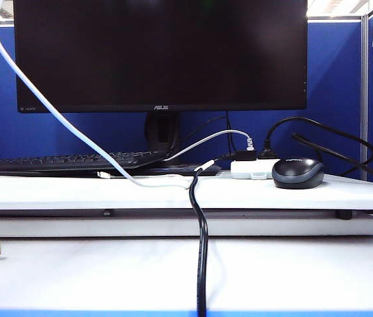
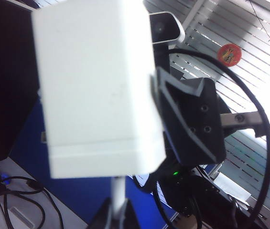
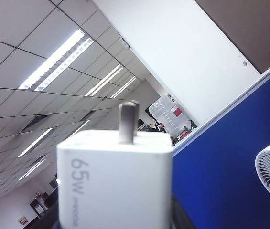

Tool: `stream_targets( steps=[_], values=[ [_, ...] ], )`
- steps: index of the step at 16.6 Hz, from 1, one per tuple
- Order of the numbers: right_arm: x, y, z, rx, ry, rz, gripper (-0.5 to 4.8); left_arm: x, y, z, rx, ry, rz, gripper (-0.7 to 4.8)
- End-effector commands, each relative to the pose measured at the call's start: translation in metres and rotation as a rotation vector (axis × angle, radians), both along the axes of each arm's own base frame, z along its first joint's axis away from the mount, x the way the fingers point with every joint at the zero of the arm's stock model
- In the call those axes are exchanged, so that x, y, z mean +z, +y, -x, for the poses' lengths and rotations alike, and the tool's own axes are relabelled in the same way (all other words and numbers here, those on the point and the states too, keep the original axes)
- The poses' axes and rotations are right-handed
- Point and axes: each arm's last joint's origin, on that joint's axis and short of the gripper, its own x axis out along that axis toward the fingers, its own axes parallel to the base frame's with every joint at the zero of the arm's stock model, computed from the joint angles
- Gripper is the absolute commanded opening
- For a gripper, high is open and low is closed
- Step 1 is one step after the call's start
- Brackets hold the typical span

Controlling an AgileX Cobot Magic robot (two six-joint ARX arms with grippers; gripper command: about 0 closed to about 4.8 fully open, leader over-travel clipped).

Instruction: Pick up the Type-C charging cable and the charging base, insert one end of the Type-C charger into the corresponding slot on the base, and finally place the plugged-in charger back on the table.

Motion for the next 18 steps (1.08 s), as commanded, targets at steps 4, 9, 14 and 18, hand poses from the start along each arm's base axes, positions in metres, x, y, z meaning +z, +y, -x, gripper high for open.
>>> stream_targets(
  steps=[4,9,14,18],
  values=[
    [0.0059,-0.0043,0.0039,0.008,-0.038,-0.01,-0.07,0.003,0.0068,0.0,0.025,-0.023,0.006,-0.06],
    [0.0056,-0.0042,0.0036,-0.006,-0.053,-0.007,-0.06,0.0032,0.0068,0.0001,0.024,-0.015,0.01,-0.07],
    [0.0026,-0.0027,0.0018,-0.028,-0.045,0.016,-0.06,0.0043,0.0066,0.0005,0.019,-0.019,0.016,-0.07],
    [0.0053,0.0019,0.007,-0.021,-0.073,-0.008,-0.07,0.0041,0.0062,0.0001,0.001,0.019,0.029,-0.07]
  ],
)
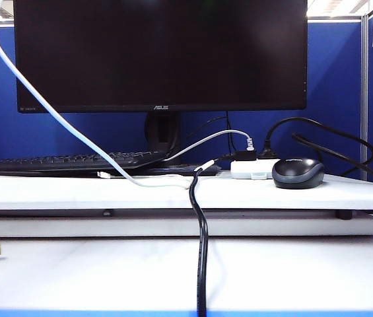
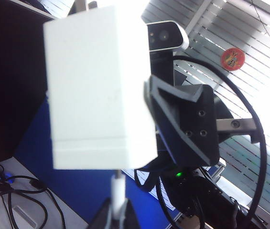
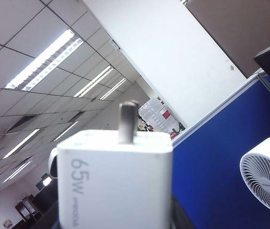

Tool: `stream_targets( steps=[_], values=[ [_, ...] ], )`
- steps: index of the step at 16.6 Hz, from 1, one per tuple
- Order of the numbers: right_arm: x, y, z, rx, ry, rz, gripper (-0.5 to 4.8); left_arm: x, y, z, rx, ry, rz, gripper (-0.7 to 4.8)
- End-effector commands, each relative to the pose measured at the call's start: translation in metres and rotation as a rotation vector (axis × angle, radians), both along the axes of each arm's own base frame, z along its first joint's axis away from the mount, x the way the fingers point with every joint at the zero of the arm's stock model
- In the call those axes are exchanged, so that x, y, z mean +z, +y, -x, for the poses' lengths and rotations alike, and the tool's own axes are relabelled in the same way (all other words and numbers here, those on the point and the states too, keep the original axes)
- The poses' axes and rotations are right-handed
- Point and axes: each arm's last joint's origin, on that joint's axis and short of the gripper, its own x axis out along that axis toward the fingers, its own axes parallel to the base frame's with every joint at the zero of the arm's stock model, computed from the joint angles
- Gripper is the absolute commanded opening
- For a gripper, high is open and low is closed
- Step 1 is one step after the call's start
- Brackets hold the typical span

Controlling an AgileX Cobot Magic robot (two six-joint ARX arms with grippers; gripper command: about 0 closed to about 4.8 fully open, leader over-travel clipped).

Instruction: Pick up the Type-C charging cable and the charging base, insert one end of the Type-C charger into the corresponding slot on the base, and finally place the plugged-in charger back on the table.

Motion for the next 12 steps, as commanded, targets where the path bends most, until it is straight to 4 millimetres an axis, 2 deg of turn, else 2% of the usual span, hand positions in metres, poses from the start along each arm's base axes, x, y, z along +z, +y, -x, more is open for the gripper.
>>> stream_targets(
  steps=[1,12],
  values=[
    [0.007,0.005,0.011,0.03,-0.061,-0.027,-0.07,0.006,0.0,0.003,-0.027,0.005,0.034,-0.07],
    [0.017,-0.002,0.016,0.087,-0.067,-0.116,-0.07,0.022,0.002,0.01,-0.121,0.02,0.144,-0.07]
  ],
)
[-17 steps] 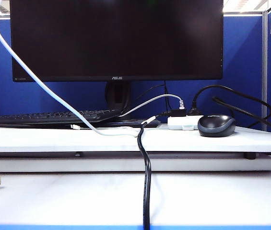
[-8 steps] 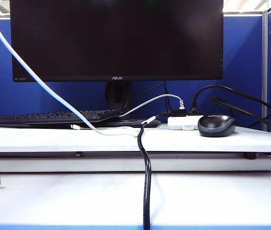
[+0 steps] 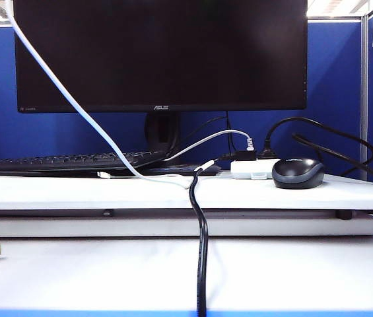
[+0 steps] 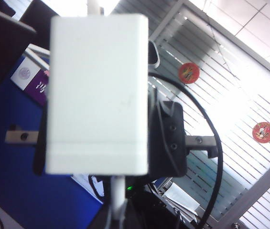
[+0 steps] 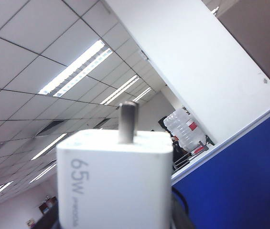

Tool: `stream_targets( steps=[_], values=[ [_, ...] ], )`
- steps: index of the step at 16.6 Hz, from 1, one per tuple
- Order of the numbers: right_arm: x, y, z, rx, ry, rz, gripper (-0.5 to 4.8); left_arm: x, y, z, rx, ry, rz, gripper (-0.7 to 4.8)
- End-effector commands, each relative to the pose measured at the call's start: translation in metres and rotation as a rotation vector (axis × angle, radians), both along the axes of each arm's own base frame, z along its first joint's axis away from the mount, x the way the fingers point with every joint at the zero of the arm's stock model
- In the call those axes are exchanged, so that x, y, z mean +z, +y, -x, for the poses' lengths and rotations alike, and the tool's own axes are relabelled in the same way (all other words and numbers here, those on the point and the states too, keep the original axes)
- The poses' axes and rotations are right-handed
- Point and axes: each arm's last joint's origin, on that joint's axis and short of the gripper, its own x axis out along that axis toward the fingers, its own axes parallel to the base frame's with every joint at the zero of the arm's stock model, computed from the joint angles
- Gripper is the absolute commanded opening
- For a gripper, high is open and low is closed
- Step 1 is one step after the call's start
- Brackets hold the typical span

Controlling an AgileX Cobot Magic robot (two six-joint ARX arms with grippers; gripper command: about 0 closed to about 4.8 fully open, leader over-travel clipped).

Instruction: Pick up the Type-C charging cable and the charging base, insert one end of the Type-C charger into the corresponding slot on the base, and finally place the plugged-in charger back on the table.

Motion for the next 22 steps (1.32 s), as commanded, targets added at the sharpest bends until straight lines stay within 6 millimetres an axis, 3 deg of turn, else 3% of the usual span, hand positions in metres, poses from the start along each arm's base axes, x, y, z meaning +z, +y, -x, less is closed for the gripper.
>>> stream_targets(
  steps=[1,10,22],
  values=[
    [0.009,-0.004,0.007,0.033,-0.023,-0.06,-0.07,0.006,0.001,0.004,0.009,-0.049,0.022,-0.06],
    [-0.002,0.007,0.009,0.039,-0.204,0.1,-0.07,0.004,0.0,-0.003,0.069,-0.055,0.036,-0.06],
    [-0.01,0.017,0.015,0.176,-0.184,0.2,-0.07,0.006,0.001,-0.003,0.111,-0.107,0.041,-0.06]
  ],
)
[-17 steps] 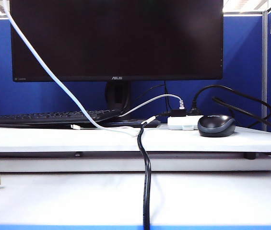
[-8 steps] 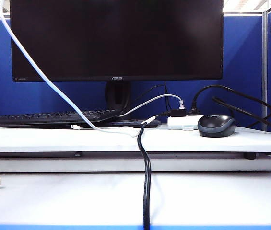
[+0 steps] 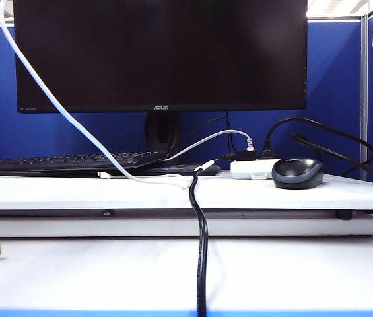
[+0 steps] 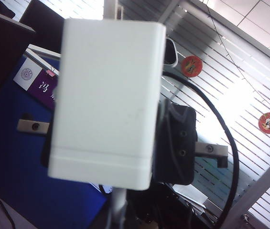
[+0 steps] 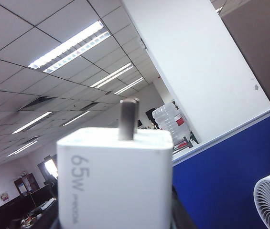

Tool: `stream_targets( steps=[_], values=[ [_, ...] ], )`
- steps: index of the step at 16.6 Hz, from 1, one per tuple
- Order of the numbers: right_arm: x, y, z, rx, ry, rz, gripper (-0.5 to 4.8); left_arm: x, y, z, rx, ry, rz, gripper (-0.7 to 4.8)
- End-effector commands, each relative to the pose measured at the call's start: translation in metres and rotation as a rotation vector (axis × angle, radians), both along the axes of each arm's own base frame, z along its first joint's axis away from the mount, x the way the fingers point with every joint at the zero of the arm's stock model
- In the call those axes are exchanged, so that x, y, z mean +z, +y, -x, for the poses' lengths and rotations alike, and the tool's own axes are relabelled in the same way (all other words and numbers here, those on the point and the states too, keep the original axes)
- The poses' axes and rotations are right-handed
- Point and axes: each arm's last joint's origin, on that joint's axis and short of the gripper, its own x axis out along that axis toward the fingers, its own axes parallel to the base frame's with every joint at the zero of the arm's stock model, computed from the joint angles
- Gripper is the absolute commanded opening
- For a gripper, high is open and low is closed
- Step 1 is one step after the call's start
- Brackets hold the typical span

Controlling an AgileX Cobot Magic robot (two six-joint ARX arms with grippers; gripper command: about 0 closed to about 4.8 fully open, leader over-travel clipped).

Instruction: Pick up the Type-C charging cable and the charging base, insert one end of the Type-C charger into the corresponding slot on the base, and finally place the plugged-in charger back on the table.

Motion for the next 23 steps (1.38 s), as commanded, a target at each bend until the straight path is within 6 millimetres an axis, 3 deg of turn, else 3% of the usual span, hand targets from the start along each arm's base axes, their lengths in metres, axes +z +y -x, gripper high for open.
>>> stream_targets(
  steps=[1,9,14,15,17,18,20,21,23],
  values=[
    [-0.009,0.012,0.008,0.198,-0.057,0.135,-0.07,0.008,0.002,0.0,0.096,-0.063,0.06,-0.06],
    [-0.017,0.021,0.009,0.149,-0.031,0.17,-0.07,0.009,0.002,-0.002,0.118,-0.083,0.08,-0.06],
    [-0.017,0.017,0.014,0.124,-0.056,0.213,-0.06,0.009,0.005,-0.003,0.128,-0.083,0.077,-0.07],
    [-0.017,0.017,0.014,0.118,-0.052,0.211,-0.06,0.009,0.005,-0.002,0.09,-0.088,0.059,0.86],
    [-0.017,0.017,0.014,0.115,-0.052,0.21,-0.06,0.009,0.005,-0.001,0.074,-0.096,0.052,2.09],
    [-0.016,0.016,0.013,0.107,-0.054,0.206,-0.07,0.009,0.007,-0.001,0.074,-0.117,0.041,2.47],
    [-0.015,0.008,0.007,0.057,-0.048,0.199,-0.06,0.009,0.006,0.0,0.046,-0.131,0.026,2.73],
    [-0.015,0.004,0.003,0.036,-0.044,0.196,-0.07,0.01,0.006,0.001,0.027,-0.148,0.019,3.65],
    [-0.014,0.0,0.001,0.01,-0.041,0.191,-0.07,0.011,0.006,0.002,0.02,-0.163,0.019,3.87]
  ],
)
